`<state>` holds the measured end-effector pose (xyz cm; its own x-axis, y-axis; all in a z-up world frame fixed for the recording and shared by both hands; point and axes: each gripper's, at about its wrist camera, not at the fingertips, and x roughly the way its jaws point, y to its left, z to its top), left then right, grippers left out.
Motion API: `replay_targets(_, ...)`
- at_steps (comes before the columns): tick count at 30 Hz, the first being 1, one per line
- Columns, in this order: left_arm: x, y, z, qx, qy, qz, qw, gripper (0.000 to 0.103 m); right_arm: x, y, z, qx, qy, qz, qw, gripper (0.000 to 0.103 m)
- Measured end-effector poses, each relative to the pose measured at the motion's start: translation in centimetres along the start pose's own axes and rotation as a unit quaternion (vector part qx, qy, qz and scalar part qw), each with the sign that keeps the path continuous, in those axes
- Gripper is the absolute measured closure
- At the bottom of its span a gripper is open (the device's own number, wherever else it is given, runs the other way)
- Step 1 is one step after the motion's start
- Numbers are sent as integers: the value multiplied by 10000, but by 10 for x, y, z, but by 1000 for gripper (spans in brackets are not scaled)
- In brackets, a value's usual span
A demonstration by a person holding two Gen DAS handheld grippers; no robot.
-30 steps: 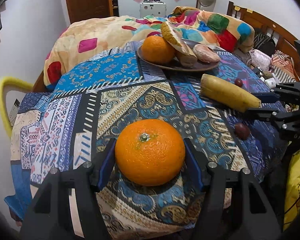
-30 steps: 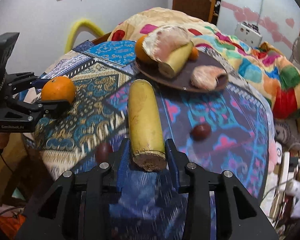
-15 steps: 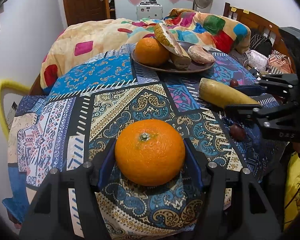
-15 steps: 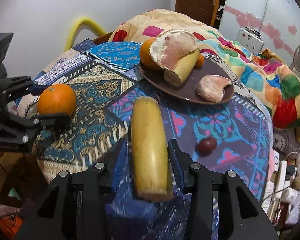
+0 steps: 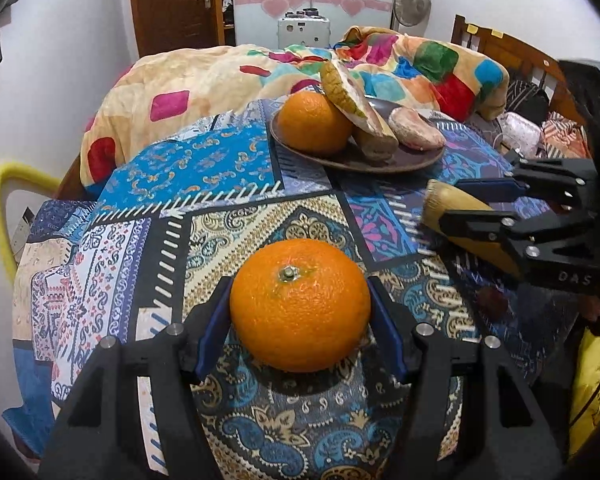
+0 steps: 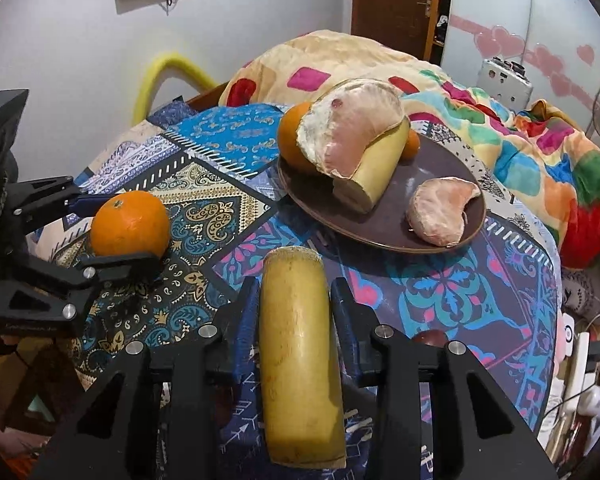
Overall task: Organize fruits
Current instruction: 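Place the yellow cylinder on the plate with the right gripper while the left carries the orange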
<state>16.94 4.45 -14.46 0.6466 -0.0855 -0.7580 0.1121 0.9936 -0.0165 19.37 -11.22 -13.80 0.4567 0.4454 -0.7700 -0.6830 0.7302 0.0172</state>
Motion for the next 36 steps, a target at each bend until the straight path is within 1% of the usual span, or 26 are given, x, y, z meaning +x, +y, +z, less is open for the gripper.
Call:
replay_targets(4, -8, -1, 8, -30, -147, 49, 9999, 39, -16, -6, 2, 158, -223, 28, 9996, 69)
replay_targets(11, -25, -4, 24, -87, -441, 120, 9989, 39, -52, -19, 11, 376, -706, -127, 9967, 70)
replay_targets(17, -33, -4, 38, -163, -643, 99, 9977, 39, -67, -28, 19, 487, -991, -198, 9937, 70)
replay_targets(22, -35, -3, 47, -227, -739, 54, 9970, 39, -67, -36, 31, 599, -1128, -165, 9917, 70)
replay_targets(25, -34, -2, 50, -205, -792, 56, 9966, 39, -62, -40, 41, 650, -1211, -229, 9902, 70)
replay_targets(31, -28, -4, 55, -125, -814, 24, 9966, 39, -45, -54, 55, 891, -1165, -164, 9891, 71)
replay_targets(34, -22, -4, 58, -107, -830, 23, 9965, 39, -33, -54, 61, 816, -1089, -317, 9902, 71)
replay_targets(36, -20, -3, 59, -118, -833, 5, 9965, 39, -26, -57, 65, 830, -1049, -311, 9905, 71)
